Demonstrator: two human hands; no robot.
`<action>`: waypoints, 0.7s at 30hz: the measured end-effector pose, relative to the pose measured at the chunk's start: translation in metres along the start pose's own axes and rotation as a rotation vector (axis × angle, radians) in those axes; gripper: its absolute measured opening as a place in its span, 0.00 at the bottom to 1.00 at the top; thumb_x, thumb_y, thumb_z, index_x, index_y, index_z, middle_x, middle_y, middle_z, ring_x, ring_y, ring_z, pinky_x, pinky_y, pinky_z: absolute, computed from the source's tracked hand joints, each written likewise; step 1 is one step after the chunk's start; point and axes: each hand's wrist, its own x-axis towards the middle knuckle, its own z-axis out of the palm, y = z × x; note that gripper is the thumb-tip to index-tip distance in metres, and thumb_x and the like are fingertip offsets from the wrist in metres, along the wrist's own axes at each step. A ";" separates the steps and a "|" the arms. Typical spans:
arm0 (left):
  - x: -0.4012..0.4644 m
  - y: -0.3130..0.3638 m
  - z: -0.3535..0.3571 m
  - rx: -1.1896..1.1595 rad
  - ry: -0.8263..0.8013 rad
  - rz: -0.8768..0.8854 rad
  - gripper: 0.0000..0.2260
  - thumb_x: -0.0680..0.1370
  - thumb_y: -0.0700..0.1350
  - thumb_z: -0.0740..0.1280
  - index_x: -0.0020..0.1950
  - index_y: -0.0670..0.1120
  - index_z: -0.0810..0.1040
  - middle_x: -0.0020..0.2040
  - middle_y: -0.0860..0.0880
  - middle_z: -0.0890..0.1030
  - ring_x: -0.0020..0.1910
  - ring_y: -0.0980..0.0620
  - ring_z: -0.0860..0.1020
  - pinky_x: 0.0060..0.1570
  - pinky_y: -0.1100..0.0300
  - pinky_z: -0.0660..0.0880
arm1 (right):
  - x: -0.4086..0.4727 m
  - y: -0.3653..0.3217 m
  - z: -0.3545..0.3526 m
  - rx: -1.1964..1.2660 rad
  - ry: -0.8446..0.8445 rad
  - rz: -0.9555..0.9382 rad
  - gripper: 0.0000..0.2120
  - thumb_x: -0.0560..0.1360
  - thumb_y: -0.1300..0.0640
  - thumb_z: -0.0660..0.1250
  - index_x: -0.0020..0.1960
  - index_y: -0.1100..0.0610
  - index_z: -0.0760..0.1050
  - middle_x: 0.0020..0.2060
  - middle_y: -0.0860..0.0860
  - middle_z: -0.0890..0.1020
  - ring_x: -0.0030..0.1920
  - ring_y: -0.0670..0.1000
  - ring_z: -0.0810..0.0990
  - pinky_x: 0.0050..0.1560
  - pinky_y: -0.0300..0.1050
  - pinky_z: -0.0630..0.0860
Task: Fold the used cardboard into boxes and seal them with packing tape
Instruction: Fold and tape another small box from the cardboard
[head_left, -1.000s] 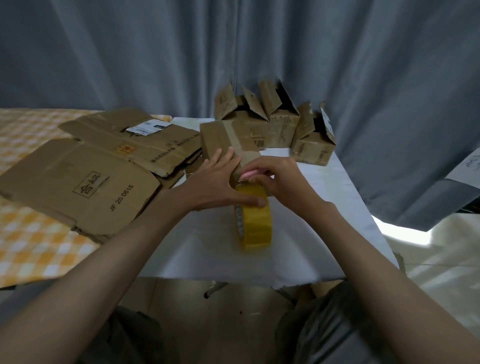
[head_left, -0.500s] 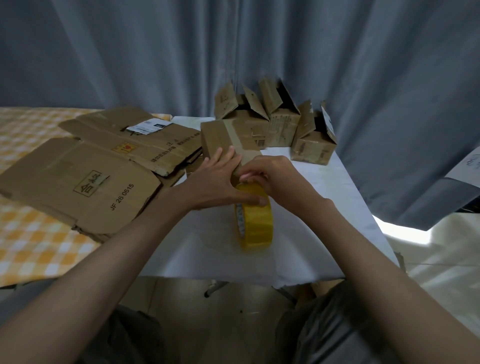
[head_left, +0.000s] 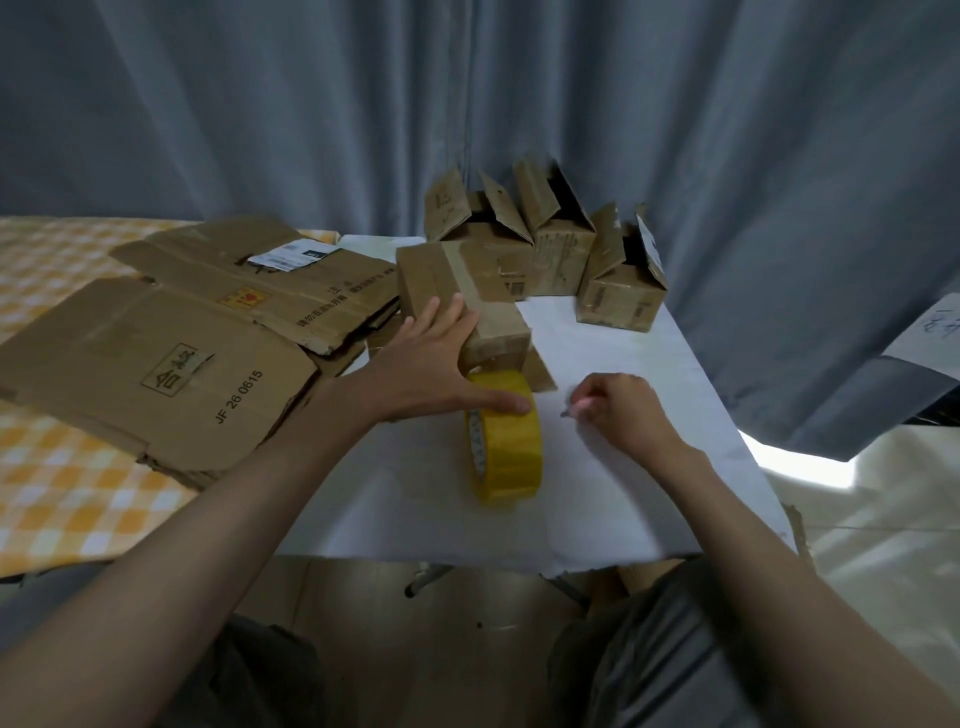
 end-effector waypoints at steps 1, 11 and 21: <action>-0.001 0.001 0.000 -0.002 -0.002 0.000 0.65 0.55 0.86 0.53 0.82 0.50 0.41 0.81 0.51 0.37 0.80 0.49 0.38 0.76 0.45 0.41 | 0.000 -0.005 0.000 -0.043 0.075 0.001 0.05 0.75 0.58 0.71 0.49 0.54 0.85 0.51 0.52 0.84 0.56 0.57 0.79 0.58 0.53 0.75; -0.001 -0.003 0.001 -0.005 0.104 0.029 0.49 0.69 0.80 0.40 0.82 0.51 0.50 0.82 0.49 0.47 0.81 0.47 0.47 0.77 0.44 0.49 | -0.038 -0.082 -0.007 1.165 -0.384 0.257 0.18 0.74 0.46 0.72 0.61 0.53 0.76 0.52 0.52 0.85 0.51 0.52 0.85 0.49 0.46 0.83; 0.017 -0.005 0.002 0.243 0.459 0.065 0.25 0.76 0.69 0.57 0.58 0.50 0.73 0.57 0.47 0.70 0.54 0.45 0.68 0.52 0.48 0.69 | -0.053 -0.047 -0.007 1.286 -0.290 0.213 0.17 0.76 0.55 0.71 0.65 0.51 0.75 0.55 0.53 0.84 0.55 0.57 0.84 0.56 0.54 0.82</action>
